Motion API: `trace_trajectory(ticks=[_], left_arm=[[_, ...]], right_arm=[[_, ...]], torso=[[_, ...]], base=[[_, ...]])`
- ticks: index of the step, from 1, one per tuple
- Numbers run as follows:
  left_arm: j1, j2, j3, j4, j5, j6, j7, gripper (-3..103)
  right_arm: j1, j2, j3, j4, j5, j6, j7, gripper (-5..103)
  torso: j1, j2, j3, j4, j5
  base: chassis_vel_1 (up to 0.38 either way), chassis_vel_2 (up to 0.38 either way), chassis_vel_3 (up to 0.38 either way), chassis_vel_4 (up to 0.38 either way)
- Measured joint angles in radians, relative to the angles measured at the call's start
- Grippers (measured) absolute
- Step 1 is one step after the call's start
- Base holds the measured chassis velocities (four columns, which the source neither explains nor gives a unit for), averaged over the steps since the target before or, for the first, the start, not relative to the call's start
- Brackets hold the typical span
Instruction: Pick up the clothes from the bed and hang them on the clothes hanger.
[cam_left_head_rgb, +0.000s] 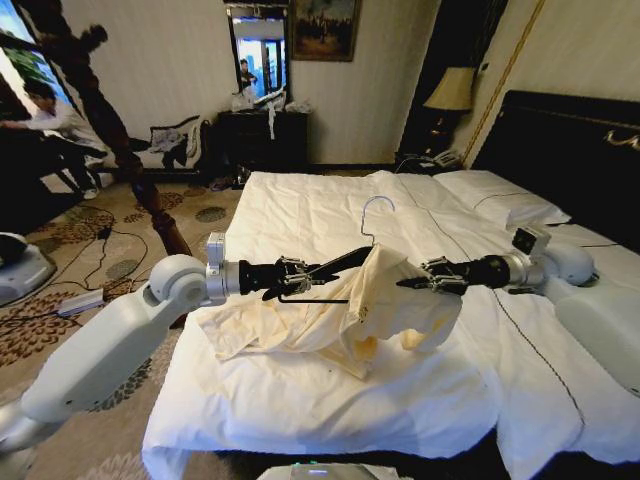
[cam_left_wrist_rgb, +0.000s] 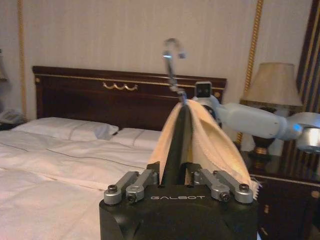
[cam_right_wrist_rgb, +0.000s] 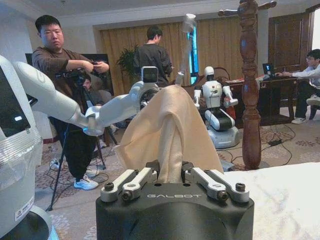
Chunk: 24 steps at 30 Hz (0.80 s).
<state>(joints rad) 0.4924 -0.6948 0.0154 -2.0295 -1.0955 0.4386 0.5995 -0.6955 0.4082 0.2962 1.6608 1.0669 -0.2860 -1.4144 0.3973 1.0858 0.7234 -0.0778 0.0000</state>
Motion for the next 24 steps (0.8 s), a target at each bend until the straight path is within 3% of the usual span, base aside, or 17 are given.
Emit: trace_trajectory(ticks=[2,4,7,9,10,13,16,18,21,23,24], left_arm=[[-0.002,-0.001,0.0,0.004,0.001,-0.003,-0.007,33],[-0.002,-0.001,0.001,0.005,0.001,-0.004,-0.009,33],[-0.004,-0.004,0.004,0.007,0.0,-0.012,-0.012,49],[-0.004,-0.004,0.004,0.007,0.0,-0.013,-0.012,49],[-0.004,-0.006,0.004,0.007,0.0,-0.017,-0.012,61],[-0.004,-0.009,-0.002,0.008,0.0,-0.022,-0.012,67],[-0.004,-0.022,-0.029,0.008,-0.016,-0.041,-0.02,83],[-0.002,-0.031,-0.049,0.007,-0.028,-0.046,-0.025,83],[0.015,-0.077,-0.142,0.022,-0.111,-0.062,-0.078,97],[0.02,-0.081,-0.161,0.039,-0.123,-0.07,-0.101,99],[0.03,-0.078,-0.179,0.077,-0.125,-0.079,-0.144,100]], right_arm=[[-0.001,0.0,0.001,0.0,0.0,0.001,0.0,16],[-0.001,0.0,0.001,0.0,0.0,0.001,0.0,16],[-0.003,0.004,0.0,-0.002,-0.004,0.003,-0.002,16],[-0.003,0.005,0.0,-0.003,-0.004,0.003,-0.002,16],[-0.004,0.006,0.0,-0.004,-0.005,0.004,-0.002,16],[-0.004,0.009,-0.001,-0.006,-0.007,0.005,-0.002,16],[-0.006,0.012,-0.002,-0.007,-0.009,0.006,0.001,16],[-0.007,0.012,-0.002,-0.007,-0.01,0.006,0.003,16],[-0.03,0.009,0.015,-0.005,-0.014,0.01,0.005,16],[-0.035,0.006,0.02,-0.004,-0.015,0.012,0.005,16],[-0.038,0.004,0.025,-0.002,-0.016,0.015,0.006,16]], torso=[[0.0,0.0,0.0,-0.0001,0.0],[0.0,0.0,0.0,-0.0001,0.0],[0.0,0.0,0.0,0.0,0.0],[0.0,0.0,0.0,0.0,0.0],[0.0,0.0,0.0,-0.0001,0.0],[0.0,0.0,0.0,0.0,0.0],[0.0,0.0,0.0,-0.0001,0.0],[0.0,0.0,0.0,0.0,0.0001],[0.0,0.0,0.0,-0.0001,0.0002],[0.0,0.0,0.0,-0.0004,0.0002],[0.0,0.0,0.0,-0.0006,0.0001]], base=[[0.0,0.0,0.0,0.0],[0.0,0.0,0.0,0.0],[0.0,0.0,0.0,0.0],[0.0,0.0,0.0,0.0],[0.0,0.0,0.0,0.0],[0.0,0.0,0.0,0.0],[0.0,0.0,0.0,0.0],[0.0,0.0,0.0,0.0],[0.0,0.0,0.0,0.0],[0.0,0.0,0.0,0.0],[0.0,0.0,0.0,0.0]])
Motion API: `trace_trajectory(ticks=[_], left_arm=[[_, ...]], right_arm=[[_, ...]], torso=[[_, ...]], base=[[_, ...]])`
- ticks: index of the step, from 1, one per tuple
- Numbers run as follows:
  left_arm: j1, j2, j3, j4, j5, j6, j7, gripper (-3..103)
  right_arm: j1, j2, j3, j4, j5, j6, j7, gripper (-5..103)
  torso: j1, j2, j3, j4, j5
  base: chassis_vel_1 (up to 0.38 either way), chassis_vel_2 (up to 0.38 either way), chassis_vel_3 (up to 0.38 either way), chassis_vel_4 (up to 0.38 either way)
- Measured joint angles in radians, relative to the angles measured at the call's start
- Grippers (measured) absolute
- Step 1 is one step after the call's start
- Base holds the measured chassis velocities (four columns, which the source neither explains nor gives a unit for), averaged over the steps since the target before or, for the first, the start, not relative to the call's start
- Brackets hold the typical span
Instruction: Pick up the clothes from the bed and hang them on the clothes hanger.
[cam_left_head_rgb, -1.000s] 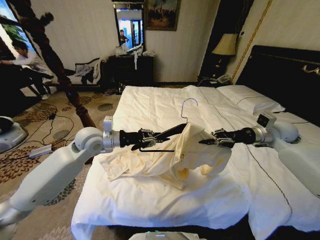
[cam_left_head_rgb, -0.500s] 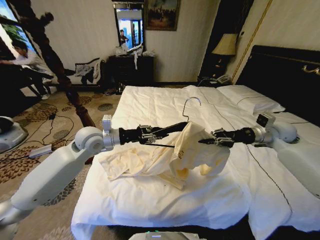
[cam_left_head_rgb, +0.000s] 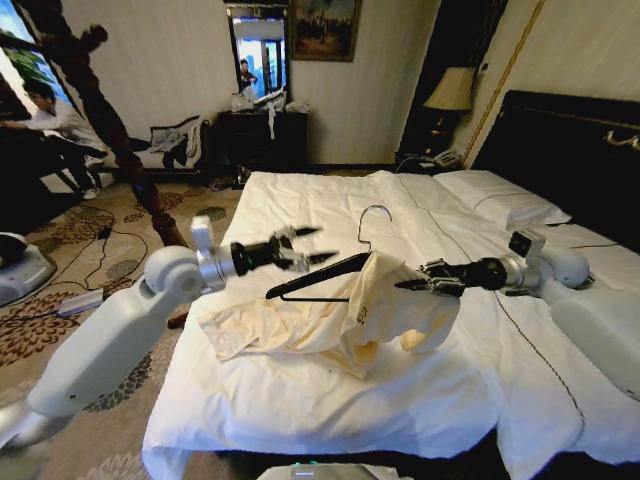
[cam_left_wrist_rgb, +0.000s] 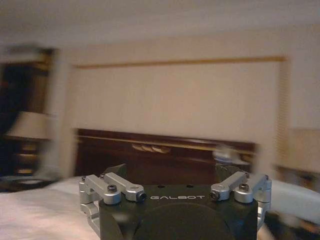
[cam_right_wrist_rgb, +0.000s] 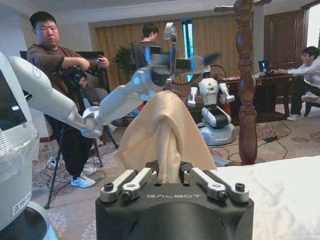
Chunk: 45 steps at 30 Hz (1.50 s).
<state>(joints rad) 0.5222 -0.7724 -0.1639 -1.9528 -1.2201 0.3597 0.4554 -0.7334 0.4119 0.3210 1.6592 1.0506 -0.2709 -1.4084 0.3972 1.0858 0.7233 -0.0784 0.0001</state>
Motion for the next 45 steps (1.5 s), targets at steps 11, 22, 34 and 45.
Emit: trace_trajectory(ticks=[11,22,34,45], left_arm=[[0.337,0.088,-0.037,0.143,0.267,-0.076,-0.434,100],[0.644,-0.033,-0.038,-0.001,0.561,-0.175,-0.392,100],[0.8,-0.116,-0.037,-0.001,0.799,-0.335,-0.265,100],[0.889,-0.057,-0.087,-0.007,0.786,-0.421,-0.172,100]], right_arm=[[0.028,0.004,0.022,0.062,0.031,0.021,0.041,16],[0.019,0.007,0.034,0.084,0.04,0.035,0.054,16],[0.006,0.013,0.037,0.124,0.057,0.064,0.099,16],[0.004,0.013,0.042,0.122,0.06,0.076,0.106,16]], torso=[[0.0,0.0,0.0,0.0011,-0.0005],[0.0,0.0,0.0,0.0002,0.0001],[0.0,0.0,0.0,0.0007,-0.0001],[0.0,0.0,0.0,0.0008,0.0]], base=[[0.0,0.0,0.0,0.0],[0.0,0.0,0.0,0.0],[0.0,0.0,0.0,0.0],[0.0,0.0,0.0,0.0]])
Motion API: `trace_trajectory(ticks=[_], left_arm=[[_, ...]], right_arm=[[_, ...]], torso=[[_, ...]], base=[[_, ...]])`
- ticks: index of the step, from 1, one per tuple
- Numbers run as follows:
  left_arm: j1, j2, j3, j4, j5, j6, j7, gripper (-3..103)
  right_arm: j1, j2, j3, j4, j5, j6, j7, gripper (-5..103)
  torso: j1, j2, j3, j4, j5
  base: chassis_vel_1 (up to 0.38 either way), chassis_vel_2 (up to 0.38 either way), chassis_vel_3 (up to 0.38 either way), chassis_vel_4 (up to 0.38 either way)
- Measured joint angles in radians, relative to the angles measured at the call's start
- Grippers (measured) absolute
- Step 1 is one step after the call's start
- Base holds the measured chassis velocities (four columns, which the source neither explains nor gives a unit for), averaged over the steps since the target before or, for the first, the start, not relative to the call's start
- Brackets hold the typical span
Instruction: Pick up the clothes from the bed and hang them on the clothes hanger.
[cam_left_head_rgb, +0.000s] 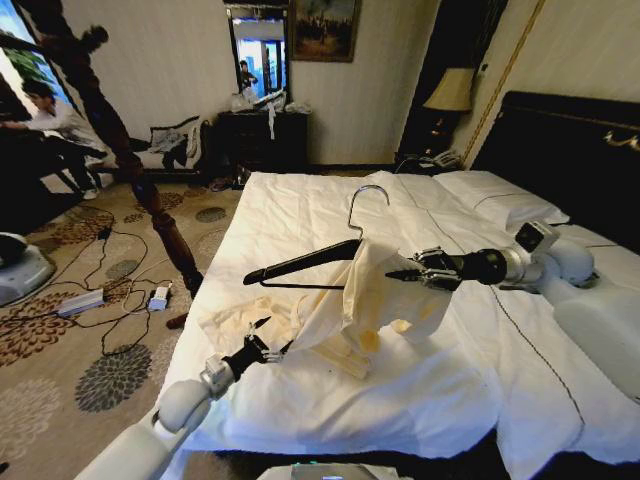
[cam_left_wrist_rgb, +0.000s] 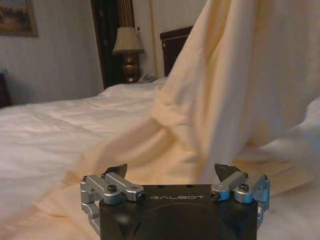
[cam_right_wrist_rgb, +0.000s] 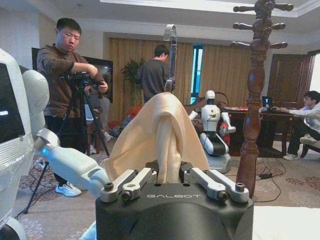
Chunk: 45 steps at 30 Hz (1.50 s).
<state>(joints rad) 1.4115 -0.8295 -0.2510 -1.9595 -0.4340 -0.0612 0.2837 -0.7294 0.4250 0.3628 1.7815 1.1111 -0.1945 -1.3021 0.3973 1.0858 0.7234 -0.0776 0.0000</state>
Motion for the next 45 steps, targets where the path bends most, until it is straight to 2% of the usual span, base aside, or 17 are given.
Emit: trace_trajectory(ticks=[4,10,12,13,14,16,19,22,24,28,33,35,37,40,41,43,45], left_arm=[[0.007,-0.014,0.007,-0.02,-0.124,0.014,0.041,97],[-0.034,-0.036,0.018,-0.024,-0.24,0.055,0.039,90],[-0.059,-0.041,0.027,-0.014,-0.253,0.068,0.038,80],[-0.068,-0.043,0.03,-0.01,-0.255,0.072,0.038,80],[-0.09,-0.047,0.038,0.001,-0.262,0.082,0.038,68],[-0.105,-0.049,0.042,0.007,-0.27,0.091,0.038,68],[-0.124,-0.043,0.048,0.014,-0.297,0.121,0.038,53],[-0.126,-0.032,0.048,0.015,-0.302,0.135,0.037,47],[-0.124,-0.019,0.05,0.013,-0.307,0.15,0.036,36],[-0.12,-0.016,0.056,0.011,-0.309,0.158,0.038,43],[-0.12,-0.021,0.058,0.011,-0.318,0.161,0.05,64],[-0.121,-0.023,0.058,0.011,-0.331,0.162,0.051,53],[-0.122,-0.023,0.057,0.011,-0.333,0.162,0.051,53],[-0.129,-0.028,0.057,0.011,-0.342,0.163,0.052,37],[-0.129,-0.028,0.057,0.011,-0.342,0.163,0.052,37],[-0.132,-0.032,0.057,0.011,-0.349,0.165,0.052,26],[-0.131,-0.036,0.051,0.011,-0.355,0.165,0.053,21]], right_arm=[[0.003,-0.001,0.0,-0.002,0.0,0.001,0.0,16],[-0.006,-0.008,0.004,0.005,0.0,0.002,-0.001,16],[-0.01,-0.01,0.006,0.007,0.0,0.003,-0.002,16],[-0.011,-0.01,0.006,0.008,0.0,0.003,-0.002,16],[-0.012,-0.01,0.006,0.011,0.0,0.003,-0.002,16],[-0.012,-0.01,0.006,0.013,0.0,0.003,-0.002,16],[-0.012,-0.011,0.006,0.019,0.0,0.003,-0.001,16],[-0.013,-0.014,0.008,0.019,0.002,0.003,-0.001,16],[-0.012,-0.019,0.01,0.02,0.006,0.003,-0.001,16],[-0.01,-0.021,0.011,0.02,0.009,0.003,-0.001,16],[-0.009,-0.022,0.011,0.021,0.01,0.003,-0.001,16],[-0.009,-0.022,0.01,0.021,0.01,0.003,-0.001,16],[-0.009,-0.022,0.009,0.021,0.01,0.003,-0.001,16],[-0.007,-0.02,0.006,0.02,0.01,0.002,0.0,16],[-0.007,-0.02,0.006,0.02,0.01,0.002,0.0,16],[-0.004,-0.02,0.006,0.017,0.011,0.002,0.001,16],[-0.003,-0.02,0.006,0.015,0.011,0.002,0.001,16]], torso=[[0.0,0.0,0.0,-0.0002,0.0],[0.0,0.0,0.0,-0.0004,0.0],[0.0,0.0,0.0,-0.0003,0.0],[0.0,0.0,0.0,-0.0003,0.0],[0.0,0.0,0.0,-0.0003,0.0],[0.0,0.0,0.0,-0.0004,-0.0001],[0.0,0.0,0.0,-0.0003,0.0],[0.0,0.0,0.0,-0.0002,0.0],[0.0,0.0,0.0,-0.0002,0.0],[0.0,0.0,0.0,-0.0002,0.0],[0.0,0.0,0.0,-0.0002,-0.0001],[0.0,0.0,0.0,-0.0003,0.0],[0.0,0.0,0.0,-0.0002,0.0],[0.0,0.0,0.0,-0.0002,-0.0001],[0.0,0.0,0.0,-0.0002,-0.0001],[0.0,0.0,0.0,-0.0003,0.0],[0.0,0.0,0.0,-0.0003,0.0]], base=[[0.0,0.0,0.0,0.0],[0.0,0.0,0.0,0.0],[0.0,0.0,0.0,0.0],[0.0,0.0,0.0,0.0],[0.0,0.0,0.0,0.0],[0.0,0.0,0.0,0.0],[0.0,0.0,0.0,0.0],[0.0,0.0,0.0,0.0],[0.0,0.0,0.0,0.0],[0.0,0.0,0.0,0.0],[0.0,0.0,0.0,0.0],[0.0,0.0,0.0,0.0],[0.0,0.0,0.0,0.0],[0.0,0.0,0.0,0.0],[0.0,0.0,0.0,0.0],[0.0,0.0,0.0,0.0],[0.0,0.0,0.0,0.0]])
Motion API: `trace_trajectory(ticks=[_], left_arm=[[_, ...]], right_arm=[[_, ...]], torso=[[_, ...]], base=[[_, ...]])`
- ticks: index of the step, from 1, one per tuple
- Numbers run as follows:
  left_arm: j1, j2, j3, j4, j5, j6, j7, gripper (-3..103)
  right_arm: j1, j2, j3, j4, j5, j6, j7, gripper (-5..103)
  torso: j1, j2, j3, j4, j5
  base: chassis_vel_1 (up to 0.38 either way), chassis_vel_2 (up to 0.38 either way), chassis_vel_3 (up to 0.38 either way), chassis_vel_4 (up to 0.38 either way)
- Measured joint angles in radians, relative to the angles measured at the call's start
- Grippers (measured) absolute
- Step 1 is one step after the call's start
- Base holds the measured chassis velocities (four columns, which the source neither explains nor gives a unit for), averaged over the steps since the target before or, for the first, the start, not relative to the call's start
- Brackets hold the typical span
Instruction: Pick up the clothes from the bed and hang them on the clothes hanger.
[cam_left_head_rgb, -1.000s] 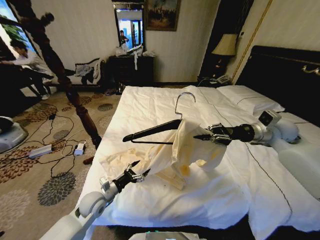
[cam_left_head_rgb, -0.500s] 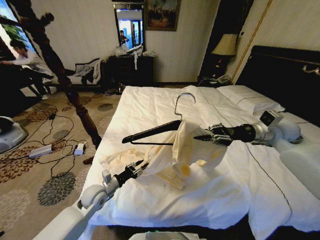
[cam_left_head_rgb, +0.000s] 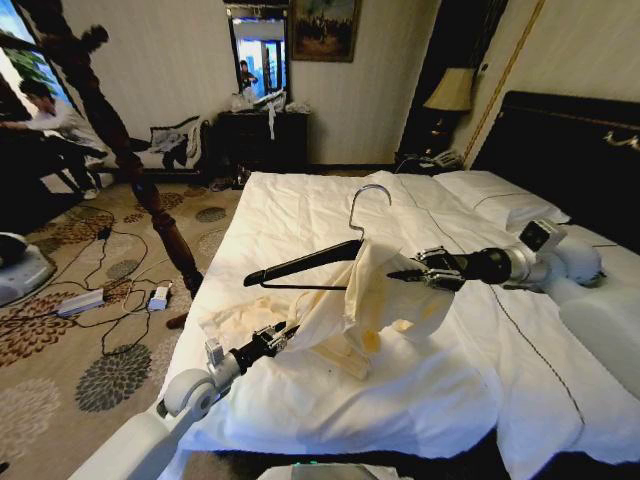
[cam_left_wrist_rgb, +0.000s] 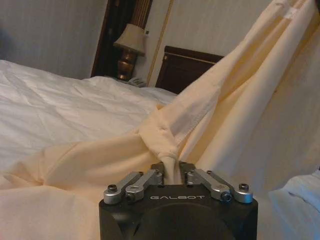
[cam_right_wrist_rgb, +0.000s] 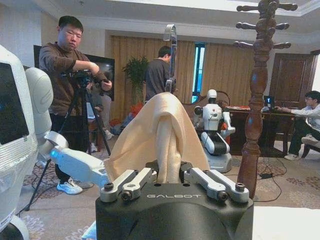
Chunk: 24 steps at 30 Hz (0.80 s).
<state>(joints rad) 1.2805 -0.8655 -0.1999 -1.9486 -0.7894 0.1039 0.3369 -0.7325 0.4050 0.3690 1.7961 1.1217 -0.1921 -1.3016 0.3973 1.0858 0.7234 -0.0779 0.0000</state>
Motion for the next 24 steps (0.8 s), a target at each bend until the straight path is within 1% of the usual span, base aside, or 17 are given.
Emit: trace_trajectory(ticks=[1,4,6,8,10,11,12,13,14,15,16,17,18,19,21,22,24], left_arm=[[0.0,0.0,0.0,0.0,0.0,0.0,0.0,21],[0.016,-0.002,-0.028,-0.011,-0.023,0.0,0.005,5],[0.023,-0.002,-0.056,-0.02,-0.053,0.001,0.006,0],[0.023,-0.002,-0.067,-0.022,-0.062,0.002,0.006,0],[0.005,-0.011,-0.121,-0.028,-0.119,0.009,-0.001,0],[0.005,-0.011,-0.121,-0.028,-0.119,0.009,-0.001,0],[-0.008,-0.017,-0.139,-0.03,-0.145,0.014,-0.006,0],[-0.034,-0.023,-0.167,-0.031,-0.189,0.023,-0.017,0],[-0.044,-0.024,-0.176,-0.031,-0.203,0.026,-0.021,0],[-0.088,-0.025,-0.206,-0.03,-0.265,0.036,-0.039,0],[-0.112,-0.024,-0.215,-0.028,-0.293,0.042,-0.047,0],[-0.112,-0.024,-0.215,-0.028,-0.293,0.042,-0.047,0],[-0.162,-0.015,-0.229,-0.023,-0.344,0.051,-0.063,0],[-0.183,-0.008,-0.233,-0.021,-0.365,0.056,-0.07,0],[-0.271,0.029,-0.234,-0.014,-0.447,0.074,-0.091,0],[-0.295,0.041,-0.231,-0.014,-0.468,0.078,-0.096,0],[-0.312,0.05,-0.227,-0.014,-0.481,0.081,-0.1,0]], right_arm=[[0.0,0.0,0.0,0.0,0.0,0.0,0.0,16],[-0.005,0.0,0.005,-0.009,0.0,0.003,0.003,16],[-0.009,0.002,0.006,-0.022,0.0,0.01,0.012,16],[-0.009,0.003,0.006,-0.024,0.0,0.012,0.016,16],[-0.013,0.009,0.005,-0.037,0.008,0.026,0.05,16],[-0.013,0.009,0.005,-0.037,0.008,0.026,0.05,16],[-0.015,0.011,0.004,-0.037,0.014,0.032,0.062,16],[-0.019,0.013,0.002,-0.035,0.026,0.039,0.083,16],[-0.021,0.014,0.001,-0.034,0.031,0.042,0.091,16],[-0.029,0.018,-0.003,-0.019,0.052,0.054,0.121,16],[-0.033,0.019,-0.004,-0.012,0.06,0.058,0.131,16],[-0.033,0.019,-0.004,-0.012,0.06,0.058,0.131,16],[-0.038,0.021,-0.006,0.004,0.07,0.064,0.142,16],[-0.04,0.021,-0.007,0.011,0.073,0.066,0.147,16],[-0.047,0.021,-0.012,0.04,0.083,0.078,0.173,16],[-0.048,0.022,-0.012,0.048,0.088,0.081,0.184,16],[-0.049,0.022,-0.012,0.051,0.089,0.081,0.19,16]], torso=[[0.0,0.0,0.0,0.0,0.0],[0.0,0.0,0.0,0.0001,-0.0001],[0.0,0.0,0.0,0.0001,0.0],[0.0,0.0,0.0,0.0001,0.0],[0.0,0.0,0.0,0.0002,0.0],[0.0,0.0,0.0,0.0002,0.0],[0.0,0.0,0.0,0.0002,-0.0002],[0.0,0.0,0.0,0.0001,-0.0001],[0.0,0.0,0.0,0.0002,-0.0001],[0.0,0.0,0.0,0.0,0.0],[0.0,0.0,0.0,0.0002,-0.0002],[0.0,0.0,0.0,0.0002,-0.0002],[0.0,0.0,0.0,0.0001,-0.0002],[0.0,0.0,0.0,0.0,-0.0001],[0.0,0.0,0.0,-0.0001,-0.0002],[0.0,0.0,0.0,0.0,0.0],[0.0,0.0,0.0,0.0,0.0001]], base=[[0.0,0.0,0.0,0.0],[0.0,0.0,0.0,0.0],[0.0,0.0,0.0,0.0],[0.0,0.0,0.0,0.0],[0.0,0.0,0.0,0.0],[0.0,0.0,0.0,0.0],[0.0,0.0,0.0,0.0],[0.0,0.0,0.0,0.0],[0.0,0.0,0.0,0.0],[0.0,0.0,0.0,0.0],[0.0,0.0,0.0,0.0],[0.0,0.0,0.0,0.0],[0.0,0.0,0.0,0.0],[0.0,0.0,0.0,0.0],[0.0,0.0,0.0,0.0],[0.0,0.0,0.0,0.0],[0.0,0.0,0.0,0.0]])
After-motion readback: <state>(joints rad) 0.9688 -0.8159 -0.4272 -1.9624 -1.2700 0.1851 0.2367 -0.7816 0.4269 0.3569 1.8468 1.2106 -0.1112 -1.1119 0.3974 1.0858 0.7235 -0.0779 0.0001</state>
